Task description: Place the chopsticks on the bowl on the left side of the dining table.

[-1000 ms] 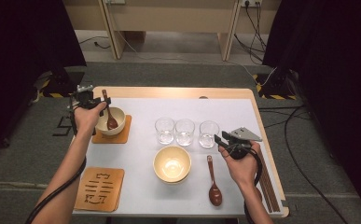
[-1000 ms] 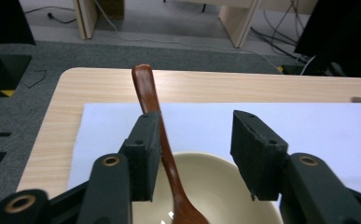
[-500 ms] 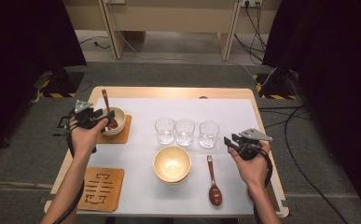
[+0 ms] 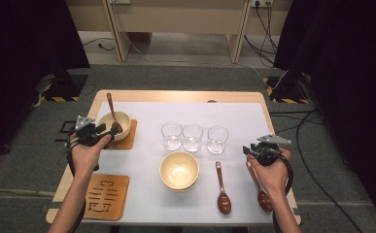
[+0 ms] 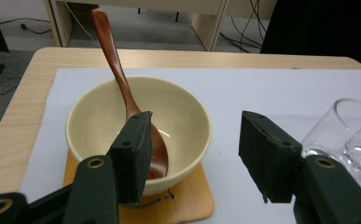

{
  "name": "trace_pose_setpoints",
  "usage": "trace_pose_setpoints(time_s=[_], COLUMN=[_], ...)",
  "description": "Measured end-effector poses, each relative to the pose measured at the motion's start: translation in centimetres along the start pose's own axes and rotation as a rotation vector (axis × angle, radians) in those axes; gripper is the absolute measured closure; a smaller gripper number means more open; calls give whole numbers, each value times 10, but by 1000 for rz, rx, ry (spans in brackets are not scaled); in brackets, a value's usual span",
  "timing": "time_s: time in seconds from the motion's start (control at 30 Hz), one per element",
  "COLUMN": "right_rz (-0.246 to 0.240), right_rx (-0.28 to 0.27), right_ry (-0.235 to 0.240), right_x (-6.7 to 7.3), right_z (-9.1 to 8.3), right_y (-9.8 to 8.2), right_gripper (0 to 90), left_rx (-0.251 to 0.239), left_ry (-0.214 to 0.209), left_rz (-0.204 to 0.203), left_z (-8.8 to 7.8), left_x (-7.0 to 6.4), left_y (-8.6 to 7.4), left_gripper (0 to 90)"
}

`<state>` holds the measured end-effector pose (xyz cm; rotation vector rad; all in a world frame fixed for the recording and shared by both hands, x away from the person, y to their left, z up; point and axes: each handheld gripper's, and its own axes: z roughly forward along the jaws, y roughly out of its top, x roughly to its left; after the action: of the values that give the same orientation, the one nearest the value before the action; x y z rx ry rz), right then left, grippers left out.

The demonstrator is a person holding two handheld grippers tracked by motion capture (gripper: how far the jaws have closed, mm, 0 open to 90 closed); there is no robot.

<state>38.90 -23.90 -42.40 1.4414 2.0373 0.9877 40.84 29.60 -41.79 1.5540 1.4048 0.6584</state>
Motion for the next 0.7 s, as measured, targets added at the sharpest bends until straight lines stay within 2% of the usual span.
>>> trace_pose_setpoints(time_s=[0.1,0.13,0.23,0.4,0.57,0.7], right_rz=[7,16,20,52,79,102], right_rx=[35,48,91,198,328,396], right_ry=[-3,-6,-11,-47,-83,-84], right_x=[-6,-7,-11,-21,-32,-37], right_z=[-1,-1,-2,-3,-6,-5], right_y=[-2,-2,-3,-7,-10,-14], right_gripper=[646,647,654,684,734,763], left_rx=[-4,5,-2,9,-7,-6], left_ry=[-4,-4,2,-3,4,-4], left_rz=[-15,5,1,-10,-16,-13], left_z=[-3,-6,-11,-14,-17,-15], left_x=[-1,-1,1,4,7,5], left_y=[-6,-8,-11,-17,-14,-12], left_gripper=[437,437,436,434,434,434])
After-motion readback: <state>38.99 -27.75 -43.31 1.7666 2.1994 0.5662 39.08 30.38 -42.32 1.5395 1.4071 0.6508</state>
